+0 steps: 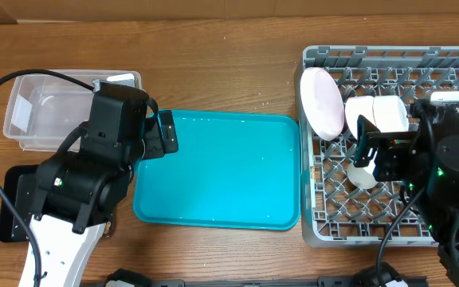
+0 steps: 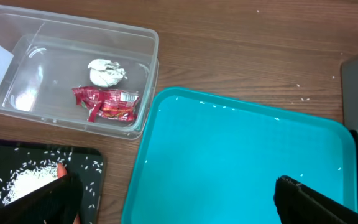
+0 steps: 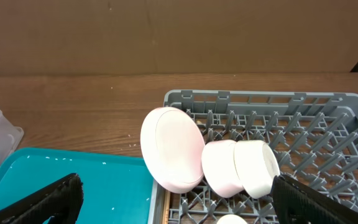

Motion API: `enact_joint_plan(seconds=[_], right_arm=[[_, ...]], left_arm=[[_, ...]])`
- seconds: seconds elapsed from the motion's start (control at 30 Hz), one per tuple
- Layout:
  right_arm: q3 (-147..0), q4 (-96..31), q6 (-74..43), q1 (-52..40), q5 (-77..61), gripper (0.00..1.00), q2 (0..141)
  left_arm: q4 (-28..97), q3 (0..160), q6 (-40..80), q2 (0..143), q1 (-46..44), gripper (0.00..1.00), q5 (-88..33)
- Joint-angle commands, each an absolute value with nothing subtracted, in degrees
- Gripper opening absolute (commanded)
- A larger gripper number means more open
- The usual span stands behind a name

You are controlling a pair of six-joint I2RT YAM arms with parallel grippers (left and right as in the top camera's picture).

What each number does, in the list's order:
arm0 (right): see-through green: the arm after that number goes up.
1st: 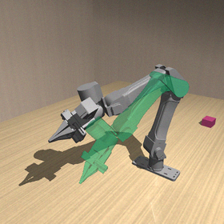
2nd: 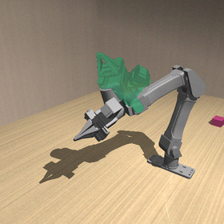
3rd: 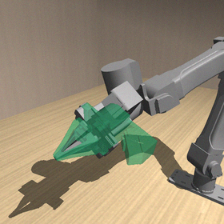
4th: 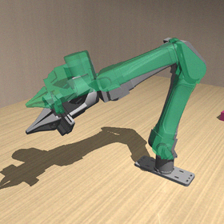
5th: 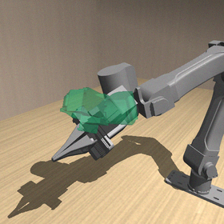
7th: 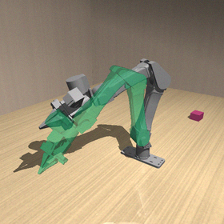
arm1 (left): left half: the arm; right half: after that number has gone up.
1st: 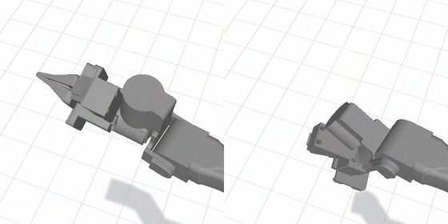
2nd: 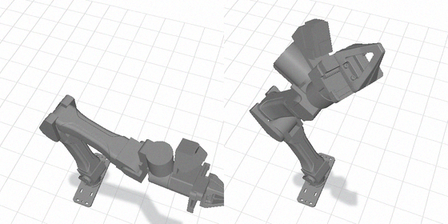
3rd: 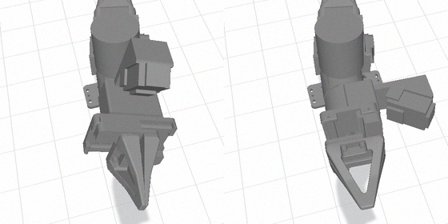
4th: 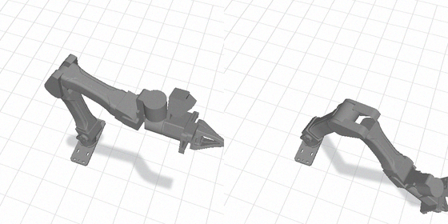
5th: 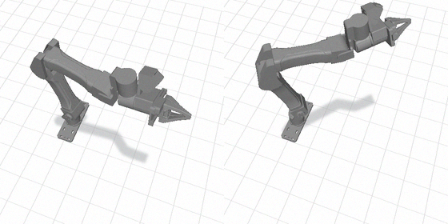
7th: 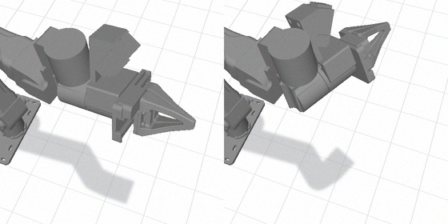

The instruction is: Sort waste into correct bins and load items into the dishwasher

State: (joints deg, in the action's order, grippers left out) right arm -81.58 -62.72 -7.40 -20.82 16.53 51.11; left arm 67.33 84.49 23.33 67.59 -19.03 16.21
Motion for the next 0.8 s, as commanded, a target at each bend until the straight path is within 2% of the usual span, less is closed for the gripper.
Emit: enact_joint_plan(seconds=[0.0, 0.3, 0.4, 0.6, 0.77], right_arm=[[-82.4, -62.5, -7.0, -20.9, 16.9, 1.00, 50.8], [-81.2, -65.0, -6.8, -20.8, 18.0, 1.00, 49.6], [-78.8, -59.4, -6.8, -19.1, 18.4, 1.00, 46.5], [-61.5, -39.0, -7.3, -13.2, 17.1, 1.00, 34.1], [-43.3, -32.5, -7.5, -10.9, 13.3, 1.00, 22.0]], left_arm=[[67.3, 84.6, 22.1, 69.0, -19.1, 1.00, 18.2], [67.3, 84.6, 22.1, 72.7, -19.1, 1.00, 18.2], [67.3, 84.6, 22.1, 74.0, -19.1, 1.00, 18.2], [67.3, 84.6, 22.1, 77.3, -19.1, 1.00, 18.2], [67.2, 84.6, 22.1, 80.4, -19.1, 1.00, 18.2]])
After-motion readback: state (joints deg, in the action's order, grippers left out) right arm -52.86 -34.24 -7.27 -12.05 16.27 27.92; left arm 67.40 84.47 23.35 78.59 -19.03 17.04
